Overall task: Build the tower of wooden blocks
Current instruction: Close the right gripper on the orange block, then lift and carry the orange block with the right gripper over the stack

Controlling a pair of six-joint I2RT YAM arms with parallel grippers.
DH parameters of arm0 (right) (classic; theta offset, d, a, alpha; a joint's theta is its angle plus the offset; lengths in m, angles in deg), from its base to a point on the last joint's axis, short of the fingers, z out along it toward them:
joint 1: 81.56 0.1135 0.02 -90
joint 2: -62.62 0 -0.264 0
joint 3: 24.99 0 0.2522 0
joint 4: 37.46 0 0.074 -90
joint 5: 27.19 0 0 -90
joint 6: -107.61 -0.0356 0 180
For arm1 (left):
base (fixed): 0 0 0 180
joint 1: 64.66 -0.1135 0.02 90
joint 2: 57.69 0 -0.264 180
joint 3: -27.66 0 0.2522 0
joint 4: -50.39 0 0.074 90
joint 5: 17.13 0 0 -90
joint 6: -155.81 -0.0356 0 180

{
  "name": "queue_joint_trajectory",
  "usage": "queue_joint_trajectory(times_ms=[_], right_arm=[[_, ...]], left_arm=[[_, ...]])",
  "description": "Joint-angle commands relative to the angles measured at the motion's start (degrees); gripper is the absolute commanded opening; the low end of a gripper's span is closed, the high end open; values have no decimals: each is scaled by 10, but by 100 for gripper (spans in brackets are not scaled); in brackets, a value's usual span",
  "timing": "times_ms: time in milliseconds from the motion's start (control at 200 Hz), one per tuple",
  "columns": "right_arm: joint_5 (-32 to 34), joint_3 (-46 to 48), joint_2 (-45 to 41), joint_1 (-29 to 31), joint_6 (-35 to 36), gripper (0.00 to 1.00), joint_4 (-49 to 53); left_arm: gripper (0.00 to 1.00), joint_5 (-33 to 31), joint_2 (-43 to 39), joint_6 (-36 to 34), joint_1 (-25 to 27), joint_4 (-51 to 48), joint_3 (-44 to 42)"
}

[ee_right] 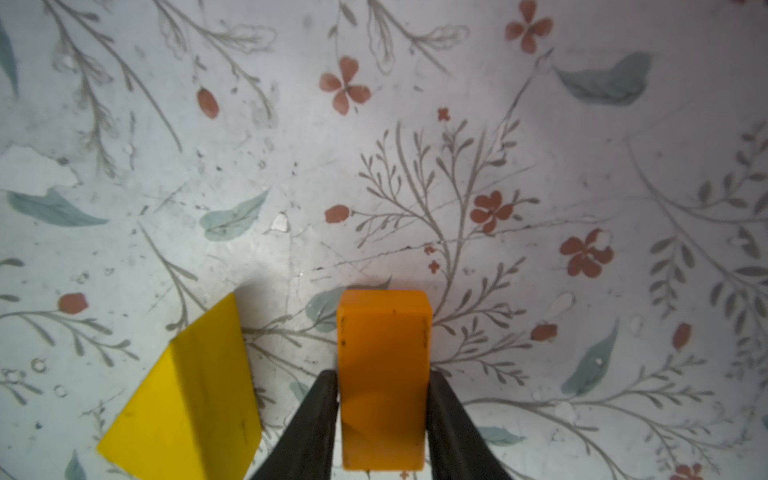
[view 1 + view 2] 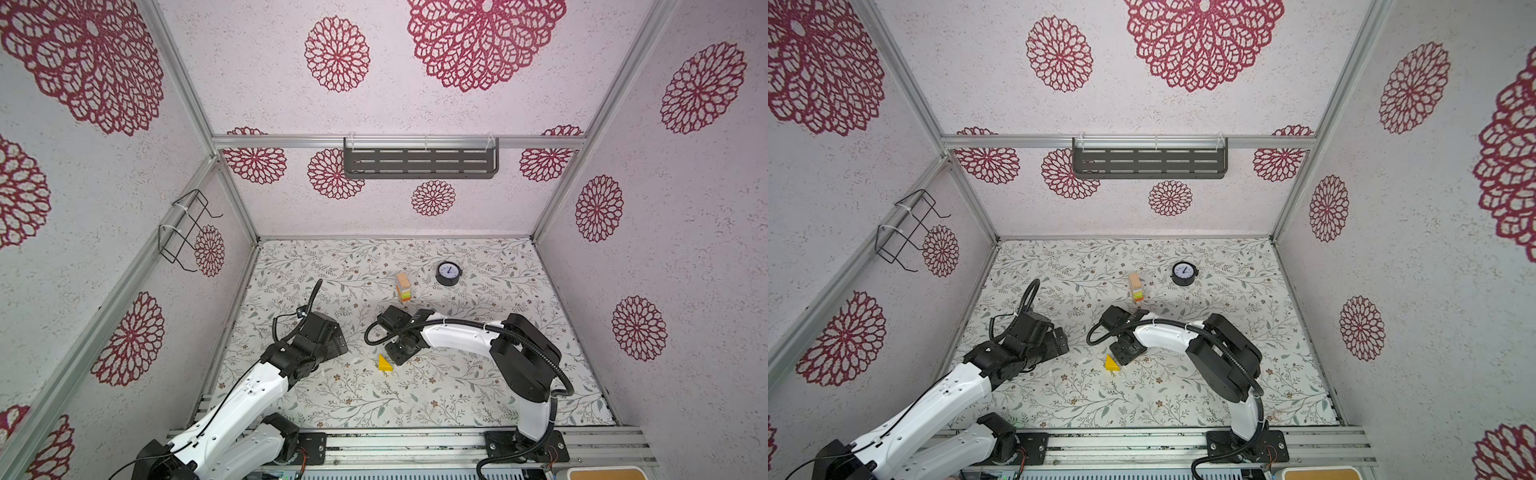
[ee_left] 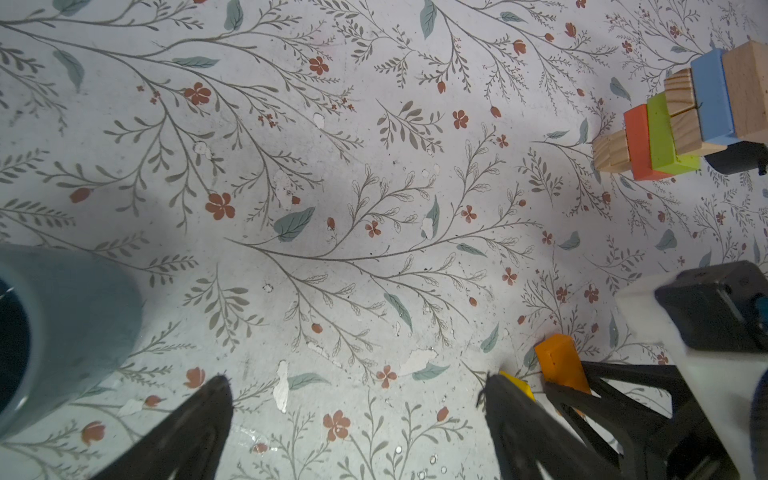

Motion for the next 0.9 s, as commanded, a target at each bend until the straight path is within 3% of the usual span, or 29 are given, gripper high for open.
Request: queue_joint_trajectory(times_ms=[0,185,500,896], right_arm=[[14,-18,-1,2,8,32,20],[22,-30,-15,2,7,22,35],[35,-93,-37,-4,20,21,106],[31,-199,-47,-62,24,21,172]], left_arm=[[97,-10,-3,-2,0,2,-1],[97,-8,-7,-2,0,2,-1],[97,-15,11,-18,-1,8,23],[97,-14,95,-51,-4,22,110]])
